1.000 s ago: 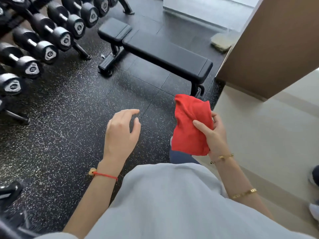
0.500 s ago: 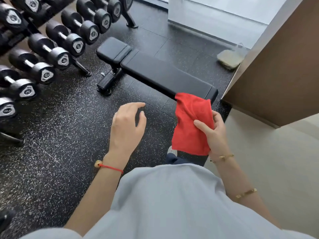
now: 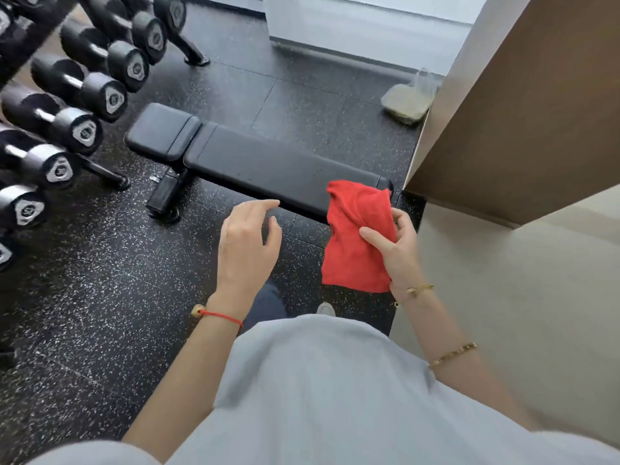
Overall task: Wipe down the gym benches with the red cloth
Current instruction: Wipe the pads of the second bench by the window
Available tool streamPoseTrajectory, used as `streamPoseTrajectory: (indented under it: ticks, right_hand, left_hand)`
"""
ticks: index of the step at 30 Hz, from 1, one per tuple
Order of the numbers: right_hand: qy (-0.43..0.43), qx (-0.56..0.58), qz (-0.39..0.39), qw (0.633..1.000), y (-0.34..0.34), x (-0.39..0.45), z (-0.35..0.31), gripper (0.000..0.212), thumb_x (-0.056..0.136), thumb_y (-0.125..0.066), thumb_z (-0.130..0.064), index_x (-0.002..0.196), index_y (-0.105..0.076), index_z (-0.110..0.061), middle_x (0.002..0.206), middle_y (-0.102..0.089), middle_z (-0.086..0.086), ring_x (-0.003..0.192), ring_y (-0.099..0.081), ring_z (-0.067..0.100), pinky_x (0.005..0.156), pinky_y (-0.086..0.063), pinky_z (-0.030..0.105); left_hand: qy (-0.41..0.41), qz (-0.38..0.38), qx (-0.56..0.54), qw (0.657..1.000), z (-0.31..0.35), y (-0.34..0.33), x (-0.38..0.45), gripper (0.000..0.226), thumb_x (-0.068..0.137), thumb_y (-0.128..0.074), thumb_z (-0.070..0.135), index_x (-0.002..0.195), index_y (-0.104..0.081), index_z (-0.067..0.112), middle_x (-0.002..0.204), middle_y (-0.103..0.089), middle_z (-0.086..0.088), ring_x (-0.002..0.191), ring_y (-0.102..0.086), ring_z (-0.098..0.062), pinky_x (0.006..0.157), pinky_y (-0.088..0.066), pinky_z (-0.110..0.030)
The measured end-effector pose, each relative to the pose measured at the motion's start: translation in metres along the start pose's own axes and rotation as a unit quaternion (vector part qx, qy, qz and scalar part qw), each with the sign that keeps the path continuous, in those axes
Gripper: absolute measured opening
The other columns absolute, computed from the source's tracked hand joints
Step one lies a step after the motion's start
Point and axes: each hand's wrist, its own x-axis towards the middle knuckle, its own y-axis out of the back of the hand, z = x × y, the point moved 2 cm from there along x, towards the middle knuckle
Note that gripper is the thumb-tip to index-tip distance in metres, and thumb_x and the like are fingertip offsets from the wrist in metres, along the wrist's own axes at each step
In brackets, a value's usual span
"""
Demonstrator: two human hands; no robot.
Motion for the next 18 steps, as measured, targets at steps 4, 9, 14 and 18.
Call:
streamPoseTrajectory:
  ticks: [4,9,14,18]
  right_hand:
    - [-0.007,0.0,0.028,1.0,-0.009,0.031,-0.004,0.044,0.078,-0.076,-0.006,0.112,-0.053,-0.019,0.104,-0.066,-0.004,0.088,-0.065,0.002,0.08,-0.052,0.022]
    - [-0.017,-0.005,0.07,0.997,-0.033,0.075,-0.005,0.045,0.078,-0.075,-0.007,0.115,-0.052,-0.018,0.105,-0.065,-0.002,0.092,-0.064,0.007,0.084,-0.052,0.024]
    - [-0.023,0.001,0.128,0.992,-0.065,0.122,-0.005,0.045,0.079,-0.074,-0.004,0.115,-0.051,-0.015,0.1,-0.064,-0.006,0.087,-0.062,0.002,0.077,-0.051,0.014]
    - [-0.053,0.013,0.165,0.985,-0.086,0.157,0.005,0.046,0.079,-0.074,-0.005,0.118,-0.05,-0.014,0.103,-0.063,-0.005,0.088,-0.061,0.002,0.075,-0.05,0.013]
  left_hand:
    - [-0.023,-0.027,-0.001,0.999,-0.01,-0.024,0.043,0.029,0.092,-0.054,0.011,0.12,-0.063,0.013,0.114,-0.066,-0.003,0.111,-0.057,-0.022,0.1,-0.045,-0.039]
    - [-0.07,-0.062,0.002,0.996,-0.027,-0.05,0.104,0.028,0.091,-0.055,0.008,0.117,-0.064,0.011,0.111,-0.067,-0.005,0.111,-0.058,-0.025,0.097,-0.046,-0.04]
    - [-0.109,-0.101,0.001,0.989,-0.061,-0.068,0.169,0.029,0.089,-0.055,0.006,0.117,-0.064,0.009,0.114,-0.066,-0.005,0.115,-0.057,-0.025,0.1,-0.044,-0.039]
    - [-0.125,-0.15,0.011,0.981,-0.095,-0.088,0.211,0.031,0.09,-0.054,0.005,0.119,-0.063,0.009,0.12,-0.064,-0.006,0.119,-0.055,-0.026,0.103,-0.042,-0.041]
